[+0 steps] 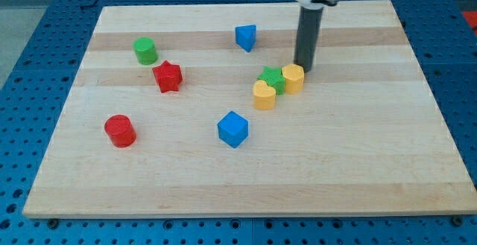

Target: Move the blue cube below the yellow heart

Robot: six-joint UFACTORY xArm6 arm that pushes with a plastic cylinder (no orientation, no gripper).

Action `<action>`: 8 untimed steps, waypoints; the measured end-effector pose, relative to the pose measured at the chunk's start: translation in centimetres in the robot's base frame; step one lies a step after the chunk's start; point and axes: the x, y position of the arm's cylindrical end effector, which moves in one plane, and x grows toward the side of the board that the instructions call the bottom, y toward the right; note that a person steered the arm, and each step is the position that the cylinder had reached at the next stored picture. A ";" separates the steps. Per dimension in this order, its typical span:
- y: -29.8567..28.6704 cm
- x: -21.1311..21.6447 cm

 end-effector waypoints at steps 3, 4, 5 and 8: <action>6.0 9.3; 3.4 13.8; -0.5 16.4; -17.9 17.5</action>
